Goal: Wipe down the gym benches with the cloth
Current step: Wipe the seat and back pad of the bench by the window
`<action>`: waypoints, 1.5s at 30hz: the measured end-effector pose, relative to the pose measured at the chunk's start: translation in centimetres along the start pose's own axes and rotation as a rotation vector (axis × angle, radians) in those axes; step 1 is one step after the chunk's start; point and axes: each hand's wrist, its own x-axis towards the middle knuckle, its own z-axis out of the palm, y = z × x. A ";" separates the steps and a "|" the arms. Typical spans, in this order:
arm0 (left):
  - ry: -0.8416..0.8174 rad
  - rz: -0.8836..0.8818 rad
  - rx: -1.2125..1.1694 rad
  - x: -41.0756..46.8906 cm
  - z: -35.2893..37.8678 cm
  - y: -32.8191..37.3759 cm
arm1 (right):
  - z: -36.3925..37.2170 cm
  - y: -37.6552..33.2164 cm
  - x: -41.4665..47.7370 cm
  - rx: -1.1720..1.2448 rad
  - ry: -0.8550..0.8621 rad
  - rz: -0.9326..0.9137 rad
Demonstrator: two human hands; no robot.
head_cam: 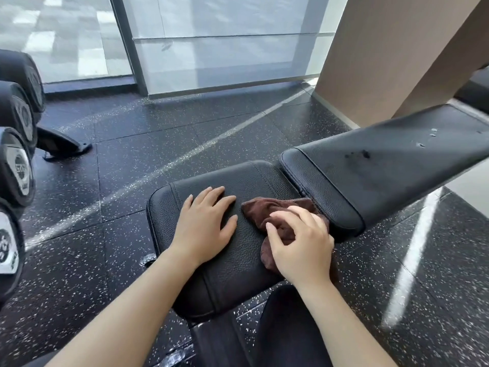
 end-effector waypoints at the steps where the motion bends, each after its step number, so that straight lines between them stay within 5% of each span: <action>1: 0.011 0.004 -0.005 -0.1 0.1 -0.1 | 0.2 -0.2 0.4 0.000 0.004 0.014; 6: 0.015 -0.002 -0.014 -0.2 0.3 -0.2 | 0.6 -0.7 2.6 -0.010 -0.109 0.064; 13: 0.000 0.013 -0.050 -0.9 -0.1 -0.3 | -0.5 -1.8 -2.6 -0.007 0.004 0.053; 21: -0.003 0.050 -0.106 -1.3 -0.4 -0.5 | 0.9 -3.7 4.4 -0.111 -0.143 0.228; 27: 0.033 0.042 -0.113 -1.7 -0.3 -0.6 | -0.4 -1.8 0.2 -0.004 -0.070 0.044; 33: 0.072 -0.061 -0.125 1.5 0.9 4.1 | -3.5 2.9 6.4 -0.051 0.034 -0.092; 38: 0.071 -0.232 -0.121 5.7 3.9 9.8 | -2.2 8.3 11.3 -0.120 -0.221 -0.062; 45: 0.078 -0.391 0.055 7.0 5.2 11.8 | -1.5 9.6 16.0 -0.007 -0.418 -0.256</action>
